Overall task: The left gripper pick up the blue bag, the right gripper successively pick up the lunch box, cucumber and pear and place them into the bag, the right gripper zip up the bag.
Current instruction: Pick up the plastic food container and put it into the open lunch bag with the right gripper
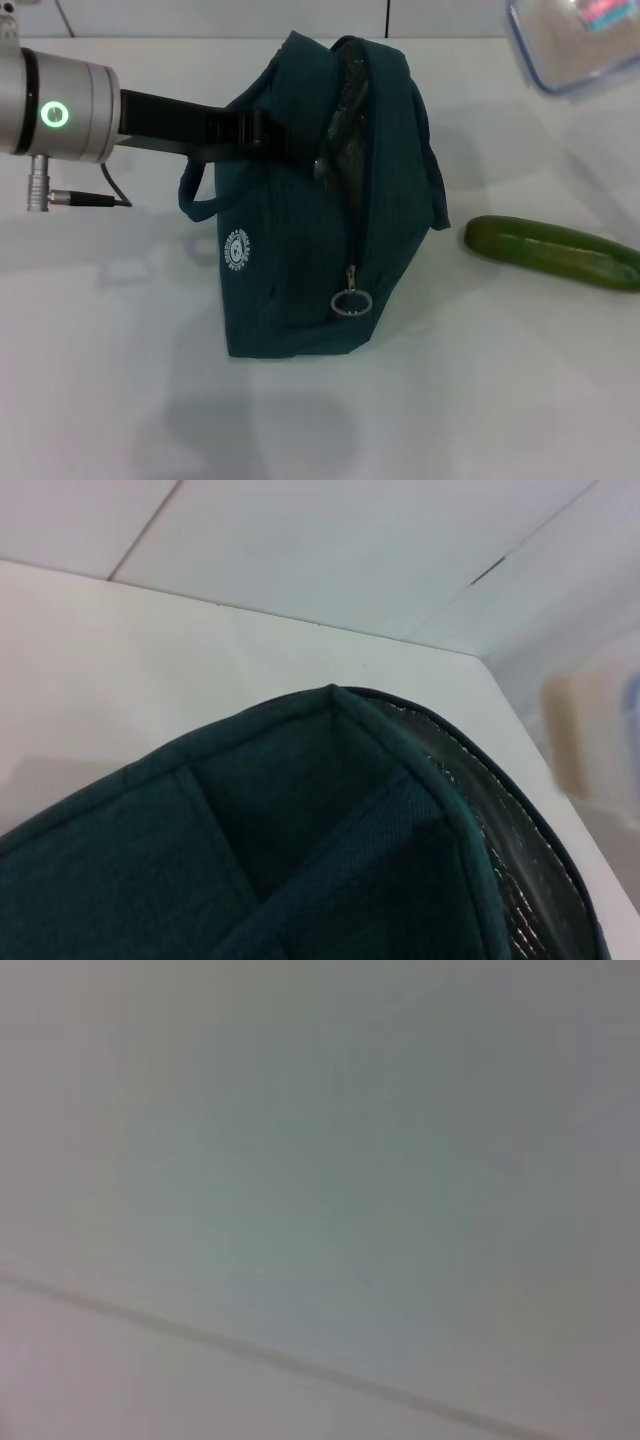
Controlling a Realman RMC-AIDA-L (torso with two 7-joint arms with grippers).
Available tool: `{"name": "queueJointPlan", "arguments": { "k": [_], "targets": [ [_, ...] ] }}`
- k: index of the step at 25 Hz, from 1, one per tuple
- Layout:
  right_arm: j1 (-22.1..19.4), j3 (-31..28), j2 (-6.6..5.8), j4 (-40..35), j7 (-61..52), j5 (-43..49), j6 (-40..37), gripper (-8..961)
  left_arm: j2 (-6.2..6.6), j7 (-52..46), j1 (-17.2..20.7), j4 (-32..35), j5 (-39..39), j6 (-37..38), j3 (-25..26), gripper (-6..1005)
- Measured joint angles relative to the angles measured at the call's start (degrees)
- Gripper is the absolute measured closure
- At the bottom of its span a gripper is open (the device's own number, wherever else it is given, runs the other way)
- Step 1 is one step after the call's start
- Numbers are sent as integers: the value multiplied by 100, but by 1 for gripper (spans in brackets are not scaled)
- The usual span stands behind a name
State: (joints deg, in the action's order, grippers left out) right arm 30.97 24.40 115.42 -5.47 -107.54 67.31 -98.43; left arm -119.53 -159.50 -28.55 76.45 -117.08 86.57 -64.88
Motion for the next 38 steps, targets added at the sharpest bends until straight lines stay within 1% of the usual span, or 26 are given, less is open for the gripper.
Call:
{"name": "queueJointPlan", "arguments": {
  "k": [8,12,15,18,20,25,31,38],
  "targets": [
    [897,74,51,92,-69,18,-375,861,-9,88,-11,-12,144,19,-65,966],
    [1247,223,66,220,-50,45,-346,861,-13,106,-44,-21,146,6,-149,966],
    [1450,499,80,254,12,49,-174,861,-17,139,-70,-37,150,-3,-173,967],
    [1542,779,82,348,95,53,59,861,-17,192,-82,-107,221,-55,-180,967],
    [1532,983,82,384,149,54,289,860,-18,235,-84,-157,287,-71,-183,967],
    [1341,1281,80,389,229,56,781,860,-18,312,-54,-202,372,-87,-145,966],
    [1216,1540,77,379,235,69,974,860,-11,382,13,-202,543,-158,-17,966],
    [1313,1943,77,373,235,86,1213,855,-11,387,42,-201,574,-159,-4,967]
  ]
}}
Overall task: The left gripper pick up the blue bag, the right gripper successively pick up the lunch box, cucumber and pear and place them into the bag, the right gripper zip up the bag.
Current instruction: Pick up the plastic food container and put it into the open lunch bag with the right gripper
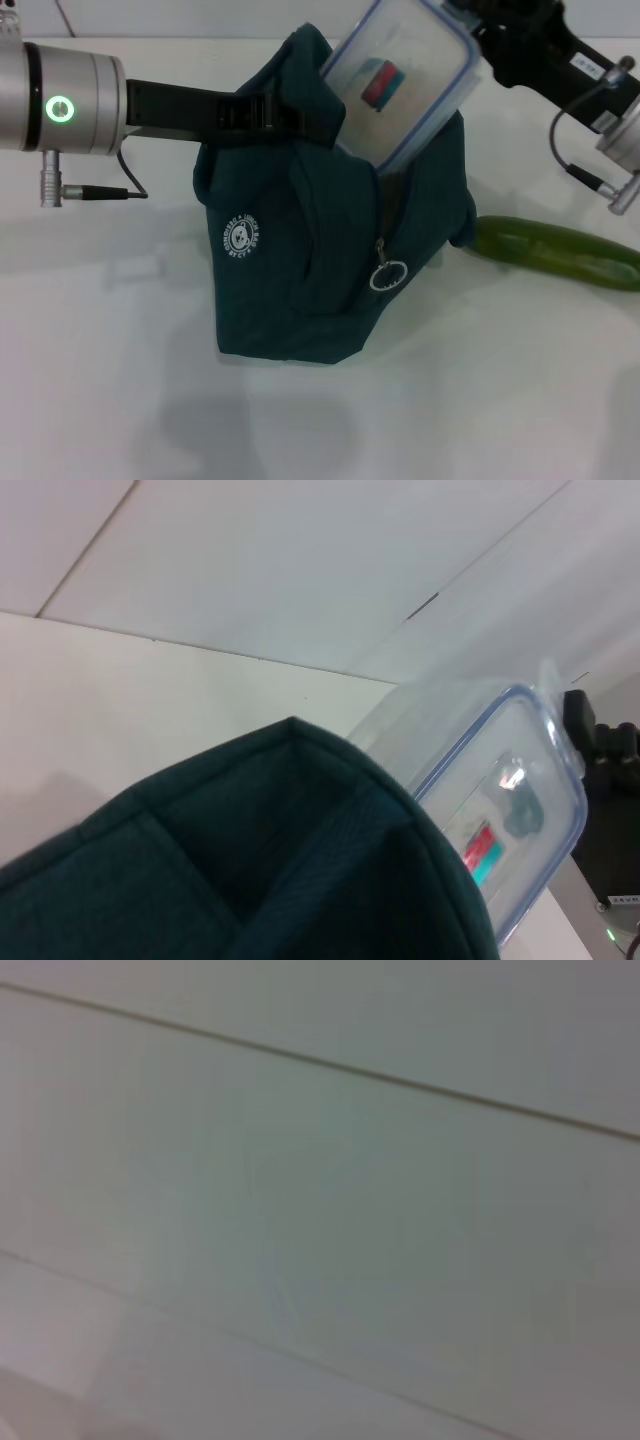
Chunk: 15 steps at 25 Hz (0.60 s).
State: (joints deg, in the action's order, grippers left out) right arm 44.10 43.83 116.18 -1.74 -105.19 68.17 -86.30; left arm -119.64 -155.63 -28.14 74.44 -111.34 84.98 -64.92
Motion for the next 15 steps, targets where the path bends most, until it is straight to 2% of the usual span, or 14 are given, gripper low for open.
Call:
{"name": "queueJointPlan", "arguments": {
  "k": [5,15],
  "targets": [
    [175,280,0,-31,0,21,114,844,-8,44,1,0,2,0,25,966],
    [229,240,0,-50,-10,-9,196,823,-6,65,9,0,10,16,-20,967]
  ]
}}
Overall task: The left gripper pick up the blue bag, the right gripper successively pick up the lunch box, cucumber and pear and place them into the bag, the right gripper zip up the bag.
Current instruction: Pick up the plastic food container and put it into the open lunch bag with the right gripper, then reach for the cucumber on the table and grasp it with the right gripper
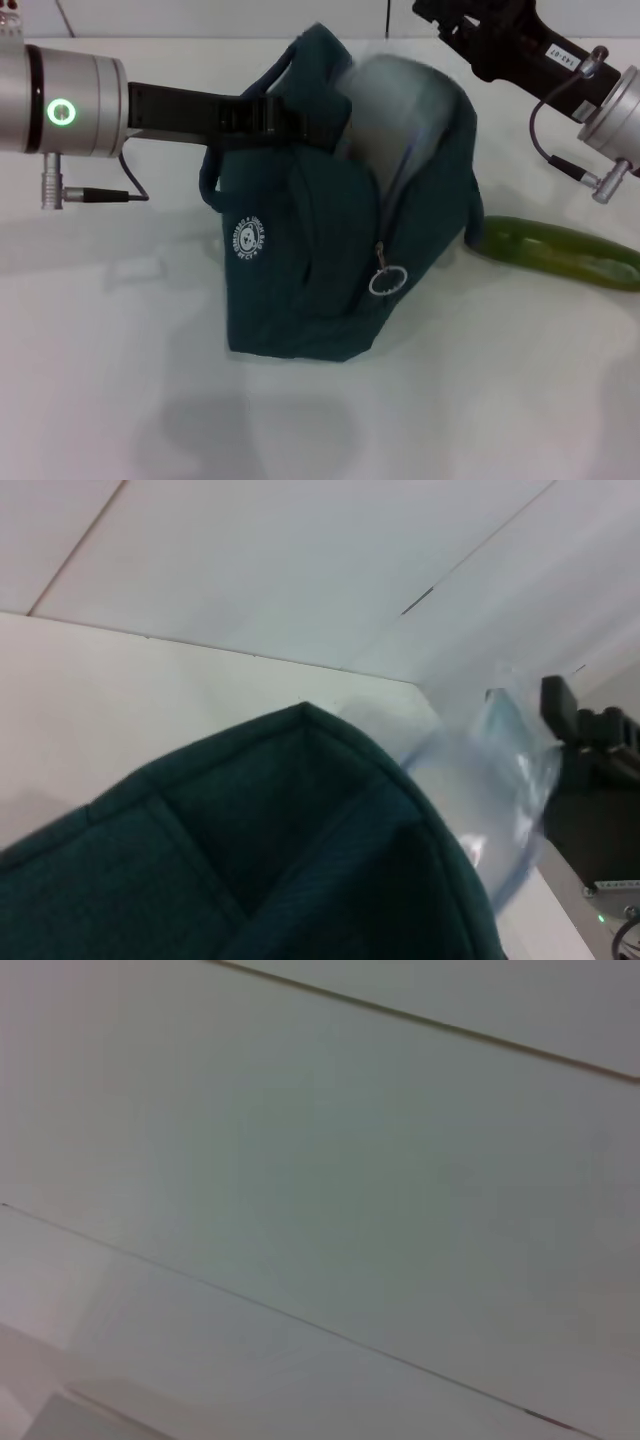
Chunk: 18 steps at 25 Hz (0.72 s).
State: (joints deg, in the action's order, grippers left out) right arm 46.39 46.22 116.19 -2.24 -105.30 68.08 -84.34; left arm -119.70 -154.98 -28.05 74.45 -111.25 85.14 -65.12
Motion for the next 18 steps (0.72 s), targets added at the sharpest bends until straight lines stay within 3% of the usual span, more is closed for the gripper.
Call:
{"name": "queueJointPlan", "arguments": {
  "k": [4,9,12,15,18],
  "targets": [
    [-10,-4,0,-85,-2,-22,-17,815,2,15,12,0,0,30,-1,967],
    [-74,24,-1,-348,8,-18,-257,628,5,78,25,-47,1,47,4,967],
    [-271,126,-30,-743,95,55,-489,400,7,139,45,-104,2,48,29,967],
    [-650,368,-109,-1395,259,137,-610,354,8,200,78,-129,6,47,40,967],
    [-1028,568,-269,-2123,429,449,-610,293,16,251,148,-131,76,47,48,967]
  ]
}}
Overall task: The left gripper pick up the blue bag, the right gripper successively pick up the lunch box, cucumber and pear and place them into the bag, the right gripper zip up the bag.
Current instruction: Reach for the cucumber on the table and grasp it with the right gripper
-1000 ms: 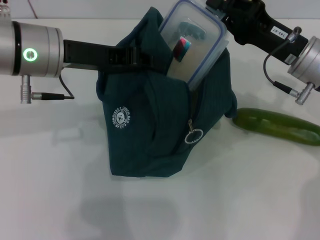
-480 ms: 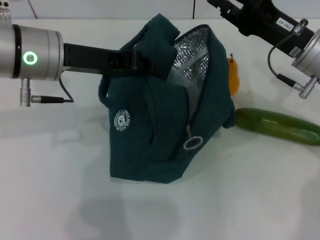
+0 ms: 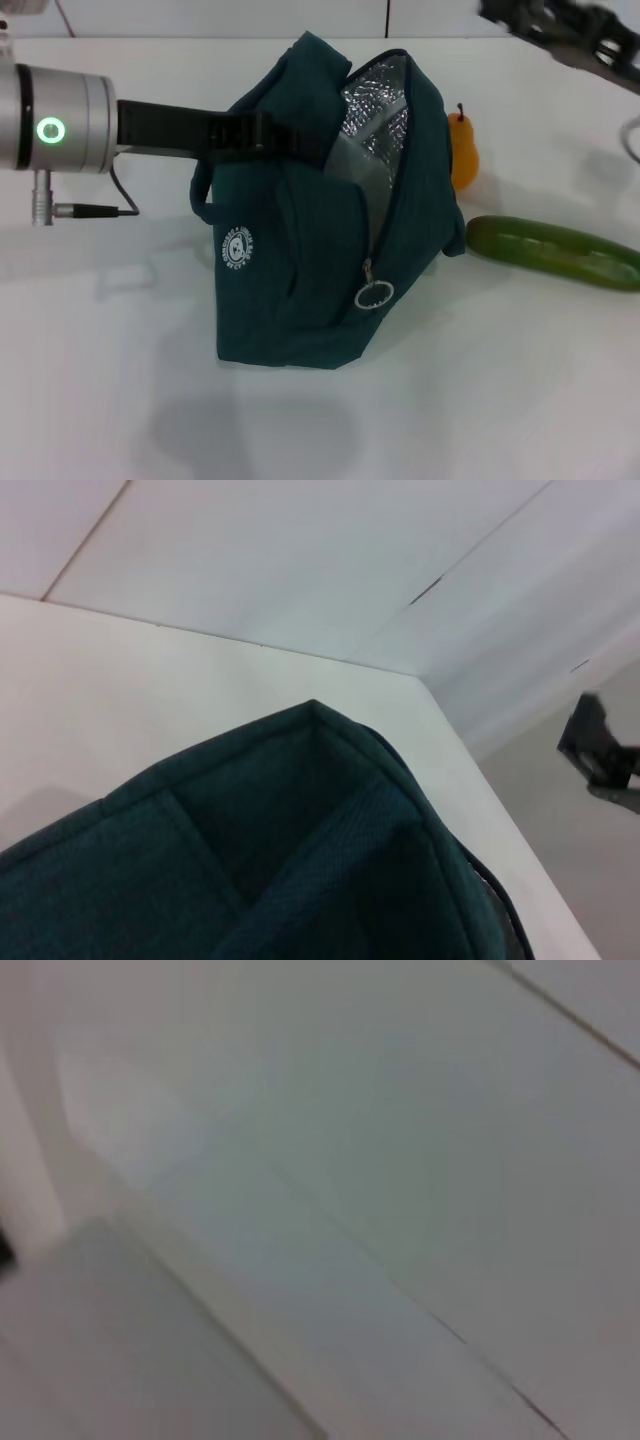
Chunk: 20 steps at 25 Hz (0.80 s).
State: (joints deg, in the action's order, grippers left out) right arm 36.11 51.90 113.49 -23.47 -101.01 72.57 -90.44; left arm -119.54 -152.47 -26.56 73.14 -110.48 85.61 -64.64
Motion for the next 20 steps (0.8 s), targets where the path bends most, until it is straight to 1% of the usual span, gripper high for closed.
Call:
{"name": "queueJointPlan", "arguments": {
  "k": [3,5,6,7,9,11,14,15,17,20],
  "targets": [
    [-178,83,-285,-709,66,673,-64,201,8,44,63,-2,77,0,1,967],
    [-189,97,-517,-1037,-7,1207,-94,139,10,88,112,-2,85,-1,3,967],
    [-174,97,-613,-1148,-69,1430,-108,132,10,104,131,-2,85,-1,4,967],
    [-119,100,-735,-1277,-169,1747,-131,125,10,123,147,-2,85,-1,4,967],
    [22,100,-929,-1498,-335,2370,-192,110,10,162,170,-2,85,-2,5,966],
    [202,101,-1061,-1746,-544,3074,-243,96,10,196,173,-2,85,-1,5,966],
    [549,132,-1126,-2145,-925,4197,-369,74,10,258,174,-2,85,-1,5,966],
    [675,148,-1117,-2255,-1037,4513,-429,67,10,272,170,-2,85,-1,5,966],
    [921,170,-1062,-2495,-1297,5142,-527,68,10,279,155,-2,84,-1,2,966],
    [1285,357,-892,-2853,-1768,6039,-628,70,10,279,131,-2,81,-1,-2,966]
  ]
}}
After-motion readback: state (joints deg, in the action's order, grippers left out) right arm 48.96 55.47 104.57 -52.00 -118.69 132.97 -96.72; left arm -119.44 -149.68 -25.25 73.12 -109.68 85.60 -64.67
